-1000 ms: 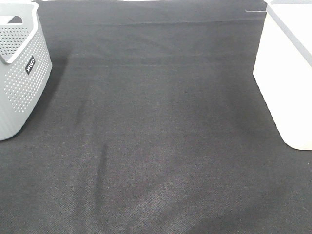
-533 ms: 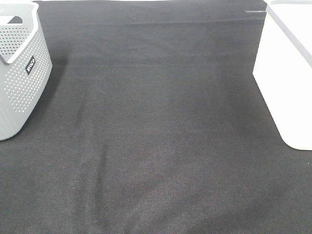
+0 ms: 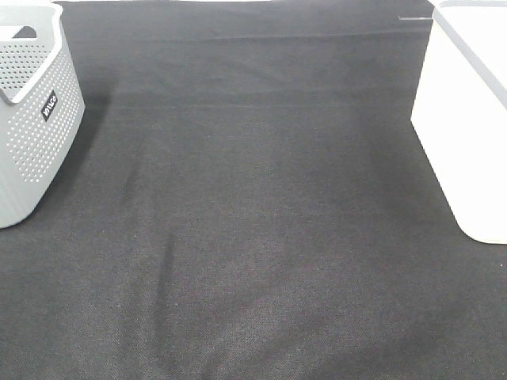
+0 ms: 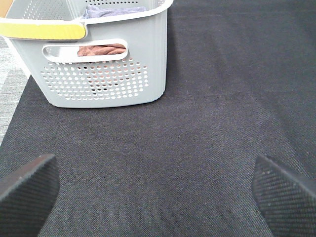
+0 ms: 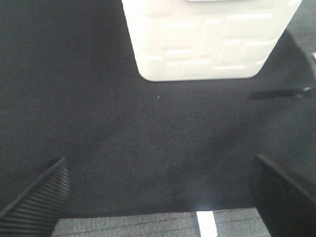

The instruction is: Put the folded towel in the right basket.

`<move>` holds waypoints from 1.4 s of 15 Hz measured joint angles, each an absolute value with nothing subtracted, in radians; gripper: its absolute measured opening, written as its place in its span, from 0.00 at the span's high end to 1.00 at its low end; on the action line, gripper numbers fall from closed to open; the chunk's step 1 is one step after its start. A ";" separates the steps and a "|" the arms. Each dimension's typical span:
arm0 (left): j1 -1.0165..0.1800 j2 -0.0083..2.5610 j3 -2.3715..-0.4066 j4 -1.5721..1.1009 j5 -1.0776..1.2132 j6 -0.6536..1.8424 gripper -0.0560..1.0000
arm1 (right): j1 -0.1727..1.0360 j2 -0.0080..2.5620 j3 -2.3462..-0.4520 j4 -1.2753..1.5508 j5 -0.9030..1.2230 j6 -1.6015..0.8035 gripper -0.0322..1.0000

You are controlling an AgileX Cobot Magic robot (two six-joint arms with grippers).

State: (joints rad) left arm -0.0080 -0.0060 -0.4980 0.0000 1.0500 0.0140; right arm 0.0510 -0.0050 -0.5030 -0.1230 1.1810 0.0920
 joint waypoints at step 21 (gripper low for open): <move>-0.008 -0.006 -0.498 0.000 1.050 0.014 0.01 | 0.051 -0.005 -0.461 -0.048 1.109 0.091 0.03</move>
